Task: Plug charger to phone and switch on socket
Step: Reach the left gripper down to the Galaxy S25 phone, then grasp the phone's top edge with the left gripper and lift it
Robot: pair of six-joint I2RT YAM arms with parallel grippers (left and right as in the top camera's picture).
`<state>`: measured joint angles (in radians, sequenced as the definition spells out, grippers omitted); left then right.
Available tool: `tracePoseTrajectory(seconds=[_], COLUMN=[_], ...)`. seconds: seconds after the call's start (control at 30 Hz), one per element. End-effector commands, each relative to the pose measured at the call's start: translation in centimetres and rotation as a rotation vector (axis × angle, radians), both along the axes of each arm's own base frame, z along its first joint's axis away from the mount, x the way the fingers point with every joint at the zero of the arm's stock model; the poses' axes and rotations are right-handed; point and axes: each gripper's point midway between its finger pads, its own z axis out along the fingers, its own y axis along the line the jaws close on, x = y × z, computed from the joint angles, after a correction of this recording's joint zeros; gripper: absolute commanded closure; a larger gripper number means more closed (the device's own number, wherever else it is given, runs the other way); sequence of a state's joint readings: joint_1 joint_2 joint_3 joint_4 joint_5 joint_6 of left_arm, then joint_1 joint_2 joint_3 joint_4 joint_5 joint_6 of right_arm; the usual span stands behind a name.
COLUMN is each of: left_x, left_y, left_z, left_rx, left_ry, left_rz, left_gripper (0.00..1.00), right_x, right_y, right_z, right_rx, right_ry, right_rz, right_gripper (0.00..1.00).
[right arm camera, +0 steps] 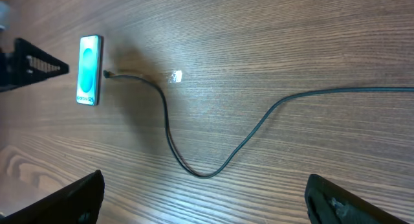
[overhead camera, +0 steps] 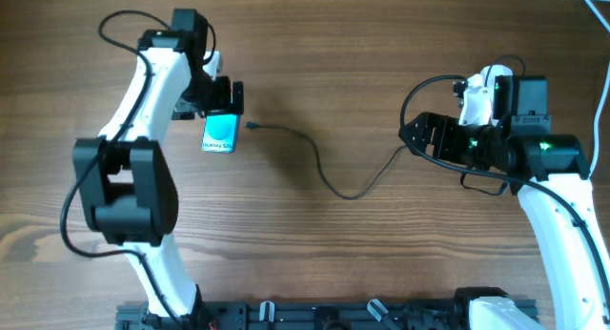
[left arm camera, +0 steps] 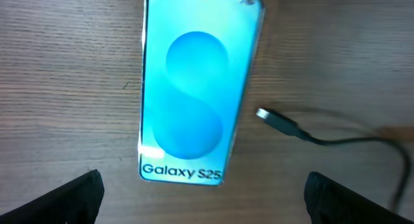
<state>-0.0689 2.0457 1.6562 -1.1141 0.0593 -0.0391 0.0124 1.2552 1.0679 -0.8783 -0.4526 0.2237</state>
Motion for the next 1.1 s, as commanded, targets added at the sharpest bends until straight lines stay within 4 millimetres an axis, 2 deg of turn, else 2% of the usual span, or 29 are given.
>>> tracePoseTrajectory(seconds=[0.0, 0.13, 0.23, 0.5, 0.87, 1.07], left_x=[1.5, 2.7, 2.9, 3.3, 1.6, -0.2], left_y=[1.6, 1.4, 1.0, 0.8, 0.0, -0.2], left_z=[-2.4, -4.5, -5.8, -5.9, -7.2, -8.7], left_rx=[0.082, 0.085, 0.087, 0.082, 0.055, 0.044], left_ry=[-0.004, -0.019, -0.011, -0.026, 0.023, 0.073], left_rz=[0.032, 0.019, -0.019, -0.049, -0.073, -0.073], left_gripper=[0.0, 0.0, 0.0, 0.01, 0.03, 0.07], right_x=[0.4, 0.4, 0.4, 0.4, -0.2, -0.3], right_y=[-0.2, -0.2, -0.2, -0.5, -1.0, -1.0], right_z=[0.3, 0.3, 0.3, 0.1, -0.5, -0.5], right_rx=[-0.011, -0.011, -0.011, -0.027, -0.057, -0.057], right_ry=[-0.006, -0.005, -0.004, 0.001, 0.037, 0.042], right_rz=[-0.015, -0.014, -0.015, -0.026, -0.041, -0.041], right_gripper=[0.0, 0.0, 0.0, 0.0, 0.0, 0.0])
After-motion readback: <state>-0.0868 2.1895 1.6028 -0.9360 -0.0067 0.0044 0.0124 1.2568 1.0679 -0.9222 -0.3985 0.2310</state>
